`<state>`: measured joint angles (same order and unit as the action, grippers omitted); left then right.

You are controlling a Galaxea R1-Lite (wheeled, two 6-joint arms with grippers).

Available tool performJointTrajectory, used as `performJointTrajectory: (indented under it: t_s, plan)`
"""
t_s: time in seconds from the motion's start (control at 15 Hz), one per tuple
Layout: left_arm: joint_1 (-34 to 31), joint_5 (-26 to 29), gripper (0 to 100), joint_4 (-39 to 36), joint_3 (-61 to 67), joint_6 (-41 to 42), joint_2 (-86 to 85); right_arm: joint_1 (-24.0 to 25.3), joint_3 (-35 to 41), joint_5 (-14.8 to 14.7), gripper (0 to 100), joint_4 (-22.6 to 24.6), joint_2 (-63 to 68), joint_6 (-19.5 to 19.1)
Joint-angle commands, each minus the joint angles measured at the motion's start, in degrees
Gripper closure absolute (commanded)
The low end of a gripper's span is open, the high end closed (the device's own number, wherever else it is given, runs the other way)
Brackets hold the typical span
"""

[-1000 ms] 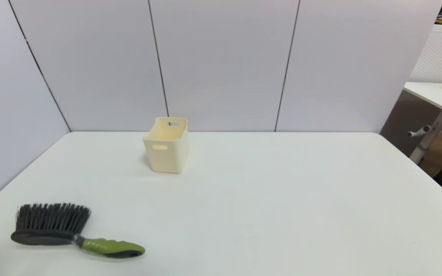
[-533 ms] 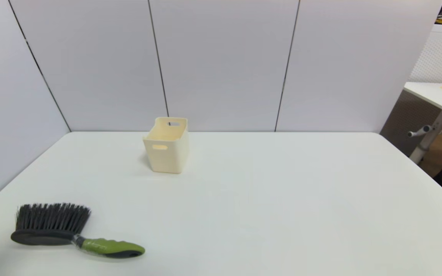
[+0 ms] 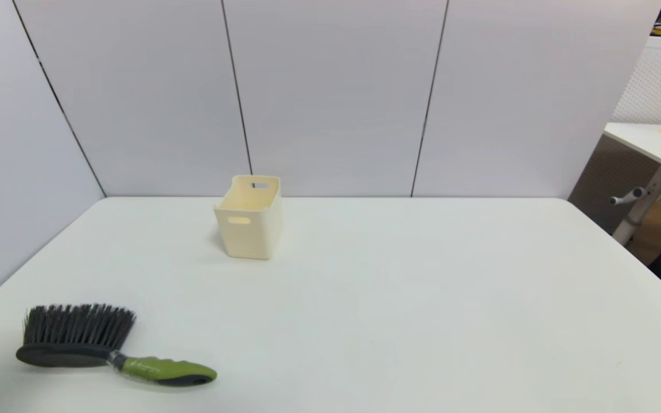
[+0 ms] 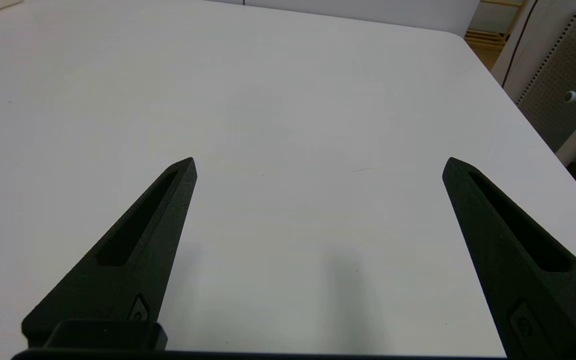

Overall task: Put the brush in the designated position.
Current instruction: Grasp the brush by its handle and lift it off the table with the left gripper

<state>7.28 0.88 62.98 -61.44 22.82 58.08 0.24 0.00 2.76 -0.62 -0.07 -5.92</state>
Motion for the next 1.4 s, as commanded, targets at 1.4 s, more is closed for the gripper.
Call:
performJointTrajectory:
  t_s: [1.4]
  plan:
    - [4.68,0.09,0,-4.0,-10.63,35.71,29.64,0.02,0.09,0.06,0,0.01,0.07,-0.05]
